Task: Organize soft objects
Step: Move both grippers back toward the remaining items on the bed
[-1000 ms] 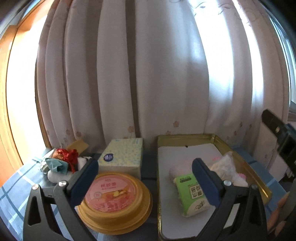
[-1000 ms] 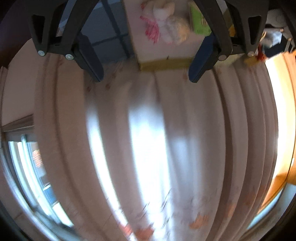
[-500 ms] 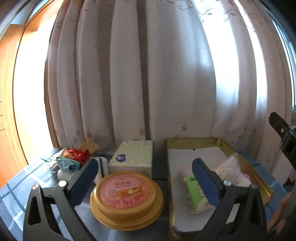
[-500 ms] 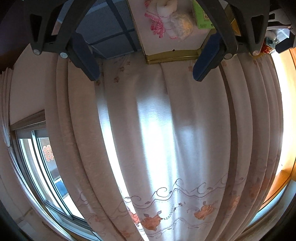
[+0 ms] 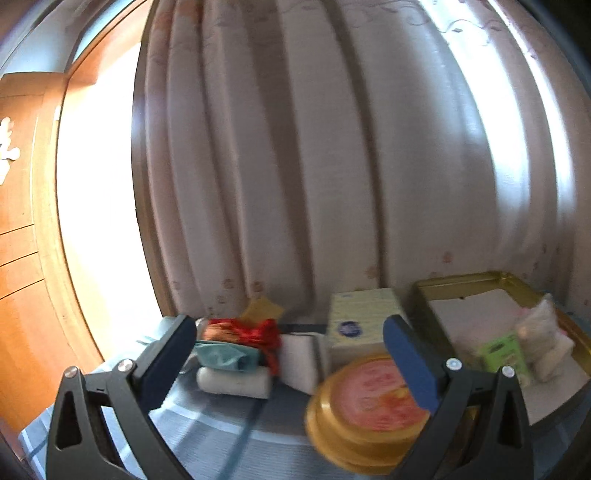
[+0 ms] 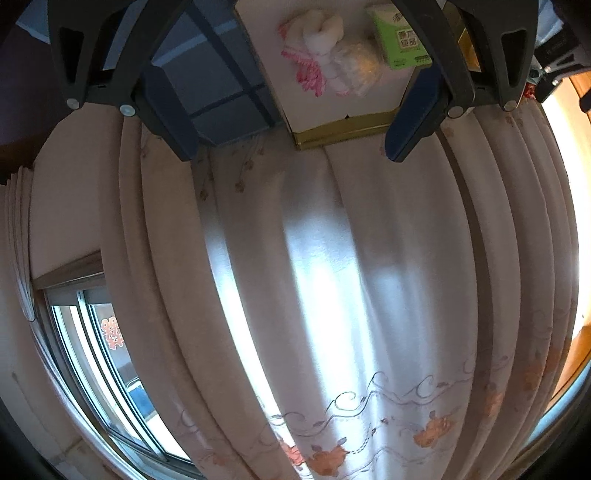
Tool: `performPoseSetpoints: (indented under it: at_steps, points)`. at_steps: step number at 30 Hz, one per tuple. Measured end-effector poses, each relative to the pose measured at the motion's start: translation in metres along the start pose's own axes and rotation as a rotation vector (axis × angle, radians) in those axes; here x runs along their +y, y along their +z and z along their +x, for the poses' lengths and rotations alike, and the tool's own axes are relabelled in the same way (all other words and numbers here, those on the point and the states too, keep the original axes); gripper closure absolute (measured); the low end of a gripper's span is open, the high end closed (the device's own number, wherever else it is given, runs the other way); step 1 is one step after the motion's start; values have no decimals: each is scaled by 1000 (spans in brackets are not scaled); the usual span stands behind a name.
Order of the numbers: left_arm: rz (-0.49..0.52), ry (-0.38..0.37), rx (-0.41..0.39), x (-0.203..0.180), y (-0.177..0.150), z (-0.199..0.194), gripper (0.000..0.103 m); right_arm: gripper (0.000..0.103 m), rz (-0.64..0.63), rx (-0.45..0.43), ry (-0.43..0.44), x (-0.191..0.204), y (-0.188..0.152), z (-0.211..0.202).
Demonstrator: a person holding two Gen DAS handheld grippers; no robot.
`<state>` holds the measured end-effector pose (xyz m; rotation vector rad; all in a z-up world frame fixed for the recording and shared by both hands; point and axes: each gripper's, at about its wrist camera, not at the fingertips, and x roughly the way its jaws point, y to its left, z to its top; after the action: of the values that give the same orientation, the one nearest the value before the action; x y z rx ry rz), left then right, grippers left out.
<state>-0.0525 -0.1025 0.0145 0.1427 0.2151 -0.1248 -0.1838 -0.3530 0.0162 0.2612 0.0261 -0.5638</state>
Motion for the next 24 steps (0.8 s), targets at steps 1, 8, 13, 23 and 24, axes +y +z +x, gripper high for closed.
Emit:
performPoseSetpoints:
  at_steps: [1, 8, 13, 23, 24]
  points:
    - [0, 5, 1, 5, 0, 2, 1, 1, -3, 1, 1, 2, 0, -1]
    - [-35, 51, 29, 43, -4, 18, 1, 1, -35, 25, 39, 38, -9, -7]
    - [-95, 76, 59, 72, -8, 29, 1, 1, -35, 59, 73, 64, -16, -7]
    - [-65, 153, 55, 108, -7, 46, 1, 1, -54, 105, 151, 118, -29, -10]
    - [-67, 158, 59, 113, -7, 50, 1, 1, -57, 107, 161, 124, -31, -11]
